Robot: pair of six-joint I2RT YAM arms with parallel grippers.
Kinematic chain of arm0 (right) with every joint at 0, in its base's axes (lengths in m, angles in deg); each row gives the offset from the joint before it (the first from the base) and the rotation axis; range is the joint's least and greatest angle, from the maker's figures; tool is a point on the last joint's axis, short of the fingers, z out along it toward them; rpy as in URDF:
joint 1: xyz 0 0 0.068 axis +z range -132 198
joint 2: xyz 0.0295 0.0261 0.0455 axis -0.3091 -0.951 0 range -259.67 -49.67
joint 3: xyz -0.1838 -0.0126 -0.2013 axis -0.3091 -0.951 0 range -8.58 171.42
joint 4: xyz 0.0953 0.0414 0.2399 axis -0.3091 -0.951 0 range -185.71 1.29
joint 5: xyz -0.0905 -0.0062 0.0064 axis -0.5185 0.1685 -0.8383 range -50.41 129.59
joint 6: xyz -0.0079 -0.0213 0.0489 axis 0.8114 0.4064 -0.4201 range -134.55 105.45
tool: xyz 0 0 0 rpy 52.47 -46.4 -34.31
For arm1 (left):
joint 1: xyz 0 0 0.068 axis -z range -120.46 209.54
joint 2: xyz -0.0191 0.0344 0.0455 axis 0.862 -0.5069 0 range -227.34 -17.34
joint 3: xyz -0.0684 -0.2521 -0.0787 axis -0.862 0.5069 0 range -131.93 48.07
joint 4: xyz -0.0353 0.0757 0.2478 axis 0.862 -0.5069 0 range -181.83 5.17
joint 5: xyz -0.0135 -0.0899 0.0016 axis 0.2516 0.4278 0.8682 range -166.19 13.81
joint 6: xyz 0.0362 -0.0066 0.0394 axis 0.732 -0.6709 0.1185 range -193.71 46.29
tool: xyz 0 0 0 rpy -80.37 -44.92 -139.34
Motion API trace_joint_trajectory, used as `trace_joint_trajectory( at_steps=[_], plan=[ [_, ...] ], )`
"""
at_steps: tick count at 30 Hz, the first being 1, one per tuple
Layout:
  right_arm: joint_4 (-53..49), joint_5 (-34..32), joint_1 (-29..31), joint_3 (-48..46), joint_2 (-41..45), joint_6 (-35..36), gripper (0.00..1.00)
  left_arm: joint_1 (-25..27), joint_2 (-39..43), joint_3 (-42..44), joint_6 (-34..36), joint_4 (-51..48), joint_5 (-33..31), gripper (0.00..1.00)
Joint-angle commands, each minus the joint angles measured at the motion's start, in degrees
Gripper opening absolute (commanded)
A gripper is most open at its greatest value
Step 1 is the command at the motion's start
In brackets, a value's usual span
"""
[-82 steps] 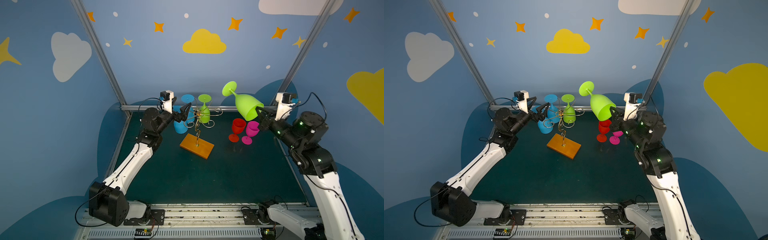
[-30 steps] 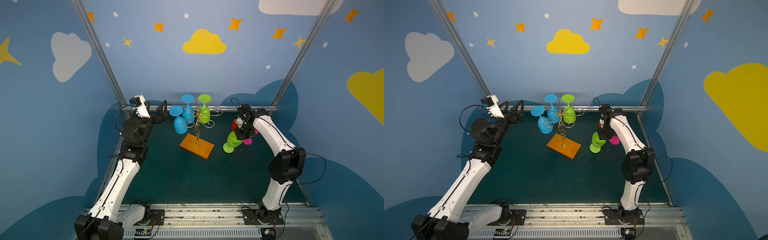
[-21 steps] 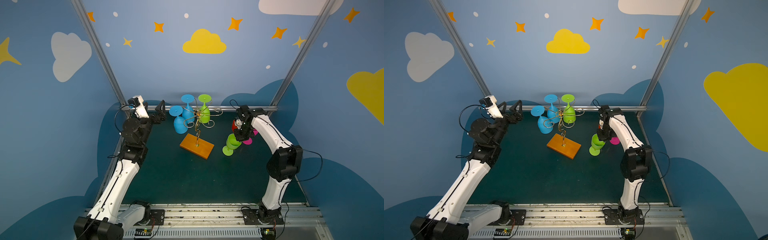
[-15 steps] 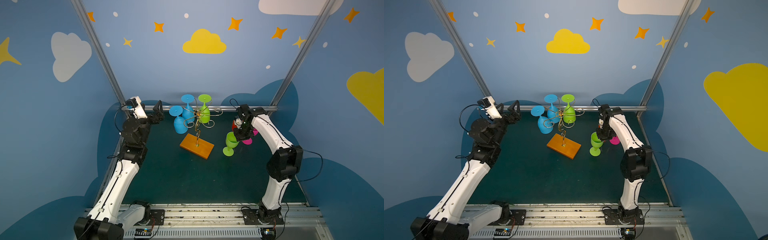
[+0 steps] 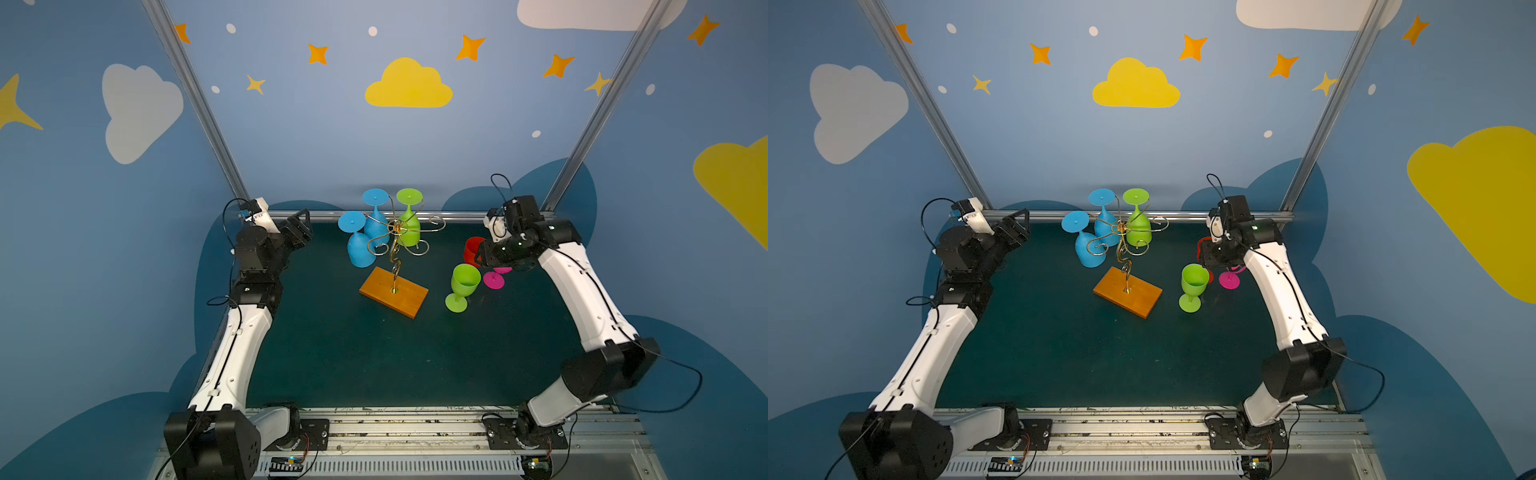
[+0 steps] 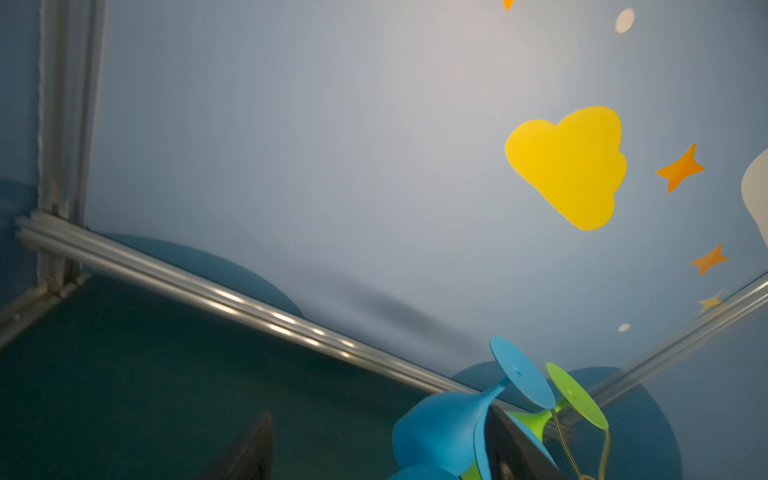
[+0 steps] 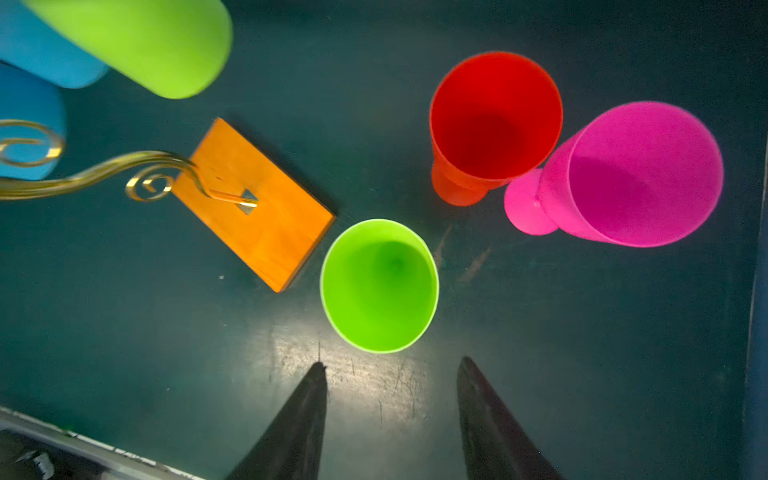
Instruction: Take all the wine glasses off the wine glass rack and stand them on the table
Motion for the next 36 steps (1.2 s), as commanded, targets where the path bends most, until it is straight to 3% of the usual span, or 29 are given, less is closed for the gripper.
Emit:
trace_joint_trajectory(
  at_steps=[1, 3, 5, 14, 26, 36],
  plan=[
    [17.2, 6.6, -0.5, -10.2, 8.6, -2.4, 0.55, -1.8, -2.0, -2.4, -5.1, -1.3, 11.6, 0.75],
    [31.5, 9.5, -0.8, -20.8, 16.4, -3.4, 0.67, -2.2, -4.4, -3.9, -6.0, -1.9, 15.9, 0.74],
    [37.0, 10.9, -1.5, -24.8, 20.6, -5.2, 0.72, -2.2, -6.7, -5.6, -6.3, -2.3, 20.2, 0.72],
    [38.6, 13.8, -2.0, -26.2, 23.7, -6.1, 0.74, -2.2, -16.8, -8.8, -13.4, 5.3, 36.5, 0.59],
    [38.5, 14.5, -2.0, -26.8, 23.6, -5.9, 0.74, -2.2, -19.8, -9.4, -20.6, 12.4, 42.8, 0.58],
    [38.8, 15.2, -2.0, -26.8, 23.8, -6.3, 0.74, -0.2, -18.8, -8.6, -21.9, 12.8, 43.5, 0.56]
  ],
)
